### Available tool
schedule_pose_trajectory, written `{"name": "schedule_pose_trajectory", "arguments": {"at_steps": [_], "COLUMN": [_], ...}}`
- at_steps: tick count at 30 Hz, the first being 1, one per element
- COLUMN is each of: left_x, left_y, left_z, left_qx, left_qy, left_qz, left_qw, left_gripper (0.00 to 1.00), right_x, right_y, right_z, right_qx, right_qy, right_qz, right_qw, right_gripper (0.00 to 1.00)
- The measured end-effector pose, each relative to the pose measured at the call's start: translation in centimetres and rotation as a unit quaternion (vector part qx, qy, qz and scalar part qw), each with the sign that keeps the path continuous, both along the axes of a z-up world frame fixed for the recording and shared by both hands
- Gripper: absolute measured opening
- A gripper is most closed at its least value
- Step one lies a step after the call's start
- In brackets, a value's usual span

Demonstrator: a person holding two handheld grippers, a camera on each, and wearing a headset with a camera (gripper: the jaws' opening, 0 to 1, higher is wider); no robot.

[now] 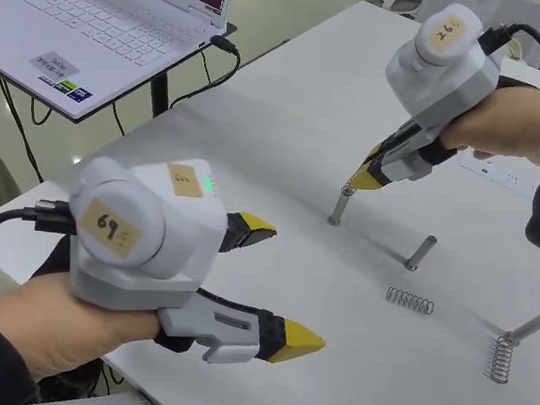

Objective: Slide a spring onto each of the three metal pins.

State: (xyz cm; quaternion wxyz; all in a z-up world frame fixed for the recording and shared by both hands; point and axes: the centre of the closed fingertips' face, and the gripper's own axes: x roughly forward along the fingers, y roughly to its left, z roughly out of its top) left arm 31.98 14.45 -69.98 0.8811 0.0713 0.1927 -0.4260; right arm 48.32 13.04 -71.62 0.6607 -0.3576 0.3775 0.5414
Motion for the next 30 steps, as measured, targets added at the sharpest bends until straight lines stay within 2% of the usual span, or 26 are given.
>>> {"name": "schedule_pose_trajectory", "arguments": {"at_steps": [16, 28, 30], "left_x": [-0.1, 0.0, 0.0], "left_y": [0.0, 0.0, 0.1], "left_z": [-0.1, -0.1, -0.1], "left_qx": [0.0, 0.0, 0.0], "left_qy": [0.001, 0.002, 0.002], "left_qz": [-0.001, -0.001, 0.0], "left_qw": [1.0, 1.0, 1.0], "left_gripper": [0.64, 0.63, 0.63], "right_x": [-0.2, -0.2, -0.1], "right_y": [0.1, -0.1, 0.1], "right_z": [0.0, -1.2, -1.1], "right_qx": [-0.007, -0.023, -0.018], "right_qy": [0.0, 0.013, 0.015], "right_qz": [0.003, 0.002, -0.002], "right_qw": [1.0, 0.9997, 0.9997], "right_gripper": [0.08, 0.08, 0.08]}}
